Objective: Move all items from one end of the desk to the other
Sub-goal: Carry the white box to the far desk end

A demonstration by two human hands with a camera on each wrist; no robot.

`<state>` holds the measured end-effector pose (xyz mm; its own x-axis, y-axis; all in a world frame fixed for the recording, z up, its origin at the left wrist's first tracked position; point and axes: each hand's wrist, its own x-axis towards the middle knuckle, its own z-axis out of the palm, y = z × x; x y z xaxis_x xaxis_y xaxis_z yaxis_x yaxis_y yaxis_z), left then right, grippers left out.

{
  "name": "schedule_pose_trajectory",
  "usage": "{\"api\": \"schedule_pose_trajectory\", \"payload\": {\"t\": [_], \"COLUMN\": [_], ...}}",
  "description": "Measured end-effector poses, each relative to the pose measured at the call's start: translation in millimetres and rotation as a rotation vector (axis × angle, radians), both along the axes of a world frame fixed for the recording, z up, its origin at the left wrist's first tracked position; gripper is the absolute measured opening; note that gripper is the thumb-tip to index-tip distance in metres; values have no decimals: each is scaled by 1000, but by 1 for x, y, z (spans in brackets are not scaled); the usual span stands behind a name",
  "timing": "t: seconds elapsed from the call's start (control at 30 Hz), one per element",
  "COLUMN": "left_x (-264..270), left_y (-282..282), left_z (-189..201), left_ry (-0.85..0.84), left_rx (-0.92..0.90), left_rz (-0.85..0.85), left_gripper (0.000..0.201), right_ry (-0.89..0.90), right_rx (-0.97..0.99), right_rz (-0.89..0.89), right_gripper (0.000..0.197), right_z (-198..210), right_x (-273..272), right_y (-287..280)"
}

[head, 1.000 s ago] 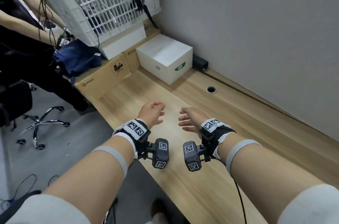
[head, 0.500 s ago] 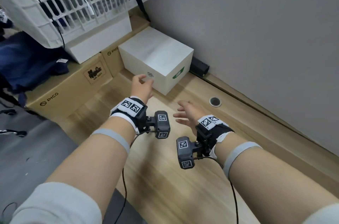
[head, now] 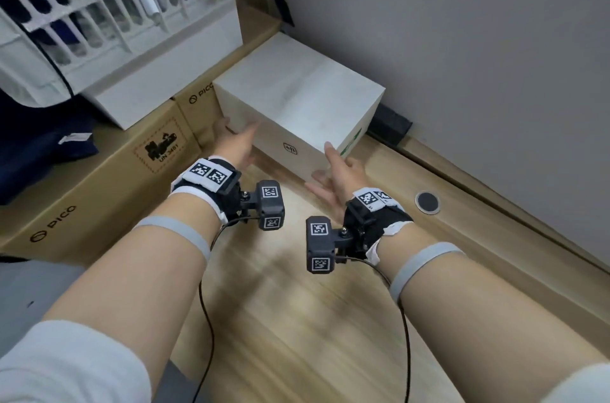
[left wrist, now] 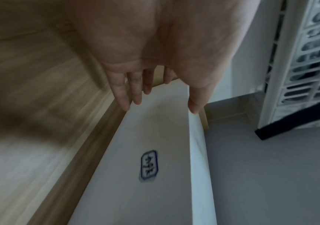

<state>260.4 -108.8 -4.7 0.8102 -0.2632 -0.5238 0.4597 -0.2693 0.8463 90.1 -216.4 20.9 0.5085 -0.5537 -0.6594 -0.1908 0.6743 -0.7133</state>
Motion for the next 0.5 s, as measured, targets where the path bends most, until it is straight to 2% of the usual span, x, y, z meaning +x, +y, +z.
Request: {"api": "schedule_pose_trajectory", "payload": {"t": [0.07,0.13,0.17,0.2,0.27,0.33,0.4,0.47,0.5], "left_x": [13,19,23,25,25,25,31,31,30], "left_y": [1,1,1,0,-3,-9,-14,-17,-17], "left_z": [-8,-3,-3,-1,3,9,3,4,5], "left_ry": [22,3,-12,-38,-52,-53,-82,-108,-145], "left_rx": [25,19,7,0,-18,-21,-6,26,52], "left_rz": [-4,6,16,22,12,19,43,69,68], "left_gripper": [88,54,45,45,54,88,109,116,113], "right_ry": [-18,-22,-26,-31,-28,-16,-2,7,14], "right_rx": [19,10,-4,-18,-44,-70,-105,-143,-158], "right_rz": [-58,-139,-168,-190,-218,-225,-207,-197,-192], "right_gripper": [83,78,76,74,72,69,66,65,65], "right_z": [-6,-12,-15,-17,-16,-15,-15,-17,-18], "right_x": [7,9,10,10,8,3,-5,-13,-16], "right_y": [-4,-8,-10,-11,-13,-16,-20,-21,-20]}}
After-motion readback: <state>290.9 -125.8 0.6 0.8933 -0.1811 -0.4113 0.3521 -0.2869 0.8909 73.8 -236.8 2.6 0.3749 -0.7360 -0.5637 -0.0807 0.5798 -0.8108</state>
